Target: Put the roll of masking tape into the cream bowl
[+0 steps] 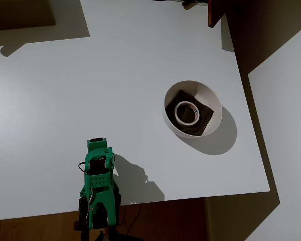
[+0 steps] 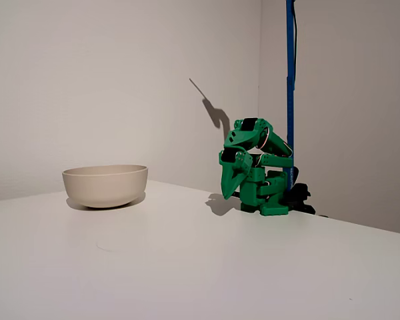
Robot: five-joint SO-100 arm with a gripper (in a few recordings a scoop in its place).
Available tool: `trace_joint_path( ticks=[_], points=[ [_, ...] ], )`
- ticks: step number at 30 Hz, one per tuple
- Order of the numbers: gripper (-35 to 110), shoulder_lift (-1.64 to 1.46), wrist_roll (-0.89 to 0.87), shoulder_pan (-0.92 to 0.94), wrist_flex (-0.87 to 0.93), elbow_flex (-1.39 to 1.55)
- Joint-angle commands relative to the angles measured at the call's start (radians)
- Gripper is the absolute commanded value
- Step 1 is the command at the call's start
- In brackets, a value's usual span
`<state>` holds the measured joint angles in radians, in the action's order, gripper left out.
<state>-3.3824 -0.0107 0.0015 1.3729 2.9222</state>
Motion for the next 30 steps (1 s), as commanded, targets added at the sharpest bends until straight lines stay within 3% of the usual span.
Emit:
trace_joint_path(
  ticks=[1,7,30],
  points=[
    [-8,-0.008,-0.003,0.008,0.014,-0.009],
    [0,-0.008,-0.006,0.011,0.014,-0.009],
    [-8,-0.008,-0.006,0.011,0.014,-0.009]
  ],
)
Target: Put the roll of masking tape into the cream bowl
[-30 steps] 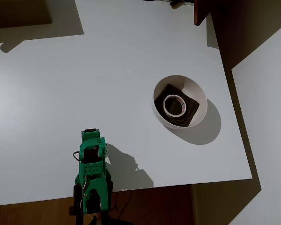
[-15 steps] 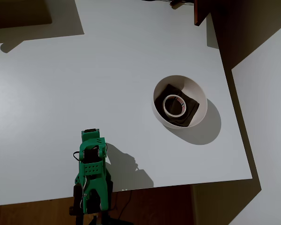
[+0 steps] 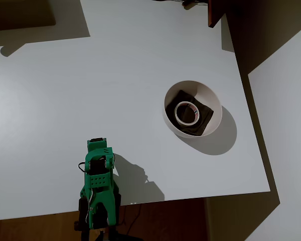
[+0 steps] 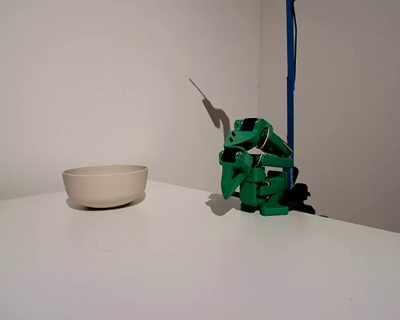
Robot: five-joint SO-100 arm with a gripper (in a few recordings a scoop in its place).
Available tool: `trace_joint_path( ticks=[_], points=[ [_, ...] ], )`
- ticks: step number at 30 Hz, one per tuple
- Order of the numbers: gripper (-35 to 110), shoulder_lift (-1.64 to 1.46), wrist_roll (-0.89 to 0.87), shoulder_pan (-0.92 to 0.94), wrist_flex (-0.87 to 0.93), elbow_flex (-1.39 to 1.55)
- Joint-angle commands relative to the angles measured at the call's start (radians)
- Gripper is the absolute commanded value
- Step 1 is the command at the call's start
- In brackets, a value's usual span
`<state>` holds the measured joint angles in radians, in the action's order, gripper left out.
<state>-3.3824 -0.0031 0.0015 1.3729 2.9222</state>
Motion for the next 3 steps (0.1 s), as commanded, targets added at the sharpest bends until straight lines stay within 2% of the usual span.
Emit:
trace_joint_path(
  ticks=[1,3],
  points=[
    [-8,-0.008,-0.014,0.011,0.014,-0.009],
    [-8,-0.008,-0.014,0.011,0.014,-0.009]
  ],
)
